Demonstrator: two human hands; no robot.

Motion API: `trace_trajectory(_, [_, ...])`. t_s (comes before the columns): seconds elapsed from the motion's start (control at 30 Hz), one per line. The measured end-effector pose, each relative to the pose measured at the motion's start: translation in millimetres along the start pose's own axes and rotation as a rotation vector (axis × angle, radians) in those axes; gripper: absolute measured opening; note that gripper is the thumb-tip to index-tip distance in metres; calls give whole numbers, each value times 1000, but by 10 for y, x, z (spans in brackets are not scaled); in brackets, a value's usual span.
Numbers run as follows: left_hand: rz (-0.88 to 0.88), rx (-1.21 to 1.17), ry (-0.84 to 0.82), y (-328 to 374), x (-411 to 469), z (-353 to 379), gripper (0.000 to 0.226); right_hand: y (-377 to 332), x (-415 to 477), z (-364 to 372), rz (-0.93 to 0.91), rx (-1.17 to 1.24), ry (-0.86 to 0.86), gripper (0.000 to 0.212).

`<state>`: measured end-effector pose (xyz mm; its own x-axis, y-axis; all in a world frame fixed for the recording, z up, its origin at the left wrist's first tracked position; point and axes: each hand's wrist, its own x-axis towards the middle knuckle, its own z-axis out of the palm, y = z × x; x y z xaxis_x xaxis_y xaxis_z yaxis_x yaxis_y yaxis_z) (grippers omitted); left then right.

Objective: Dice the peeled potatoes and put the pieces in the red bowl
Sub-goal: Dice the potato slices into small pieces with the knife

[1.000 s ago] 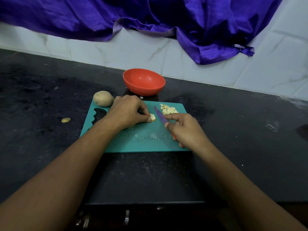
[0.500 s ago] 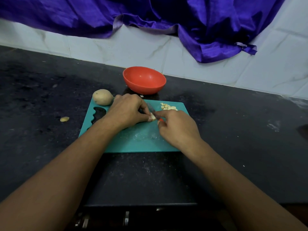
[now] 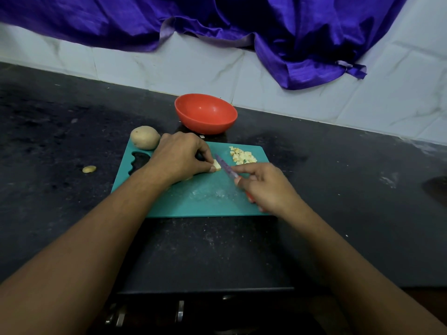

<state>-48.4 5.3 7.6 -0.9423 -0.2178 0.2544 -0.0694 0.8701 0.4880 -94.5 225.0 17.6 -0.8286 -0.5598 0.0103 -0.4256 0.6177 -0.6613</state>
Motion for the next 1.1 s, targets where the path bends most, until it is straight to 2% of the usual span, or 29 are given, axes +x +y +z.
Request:
trace_trajectory(0.03, [-5,0,-5,4,-4,-4,17,15,25,-23,63,148,2,32])
trace_trajectory(0.1, [-17,-5,-21,9,1,-17,18,-5,57,-26,102,225,21,31])
trace_trajectory(0.23, [-15,-15,-28,8,0,-27,17,-94,89,83,-51,-21,95,32])
trace_trajectory(0.33, [-6,-7,-19,6,-7,-20,16,-155,113,175,-81,-219,132,35])
trace_trajectory(0.73, [-10,-23,-53,-22,17,-32,9,-376,-29,296,-244,-733,149,48])
trace_trajectory(0.83, [-19,-6,-44,-14,20,-31,10,-342,-89,245,-262,-778,132,47])
trace_trajectory(0.9, [-18,-2,-31,-15,12,-35,10,-280,-110,175,-235,-689,116,44])
trace_trajectory(1.03, [-14,-23,-17,-11,-14,-46,15,-31,30,61,-28,-38,39,29])
trace_trajectory(1.1, [-18,-22,-32,-3,-20,-63,16,-11,73,43,31,97,51,26])
